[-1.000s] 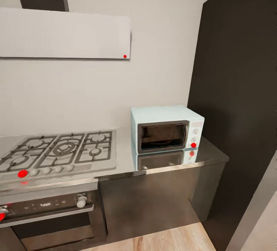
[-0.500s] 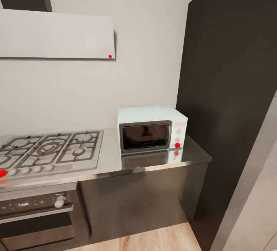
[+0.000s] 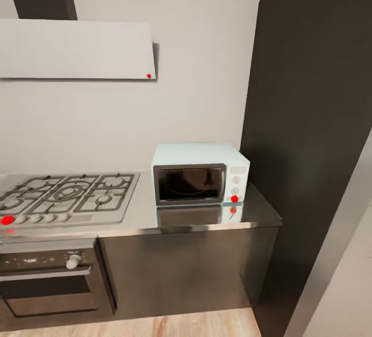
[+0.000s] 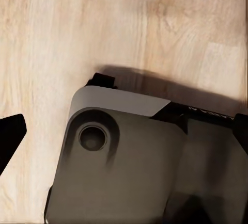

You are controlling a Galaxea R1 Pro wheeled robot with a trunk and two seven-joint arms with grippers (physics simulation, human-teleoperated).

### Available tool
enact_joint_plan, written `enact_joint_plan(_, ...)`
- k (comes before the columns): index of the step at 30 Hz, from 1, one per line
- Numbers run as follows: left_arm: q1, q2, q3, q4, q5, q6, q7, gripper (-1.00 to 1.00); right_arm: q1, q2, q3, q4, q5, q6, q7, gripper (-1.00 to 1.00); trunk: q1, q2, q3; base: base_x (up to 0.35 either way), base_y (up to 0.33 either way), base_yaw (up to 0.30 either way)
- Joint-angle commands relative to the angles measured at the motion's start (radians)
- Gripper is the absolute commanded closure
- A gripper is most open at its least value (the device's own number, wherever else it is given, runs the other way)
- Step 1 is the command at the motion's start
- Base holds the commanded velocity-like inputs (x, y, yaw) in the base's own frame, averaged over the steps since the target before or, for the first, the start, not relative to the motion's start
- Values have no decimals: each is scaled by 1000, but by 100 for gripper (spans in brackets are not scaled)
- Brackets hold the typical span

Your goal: In the kitchen, take the popcorn bag from the countertop, put it into the microwave, and heat it until the popcorn is cooked so the cooked popcorn ends up inside the bag.

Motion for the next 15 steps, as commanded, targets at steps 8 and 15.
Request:
enact_joint_plan(8, -1, 1, -8, 0, 7, -1, 4, -100, -1, 1, -7, 1, 8, -2, 3, -100, 0, -1, -1, 87, -206, 99)
enact_joint_plan(15, -1, 1, -8, 0, 7, -2, 4, -100, -1, 4, -7, 1, 9, -8, 3, -100, 0, -1, -1, 6, -9, 2)
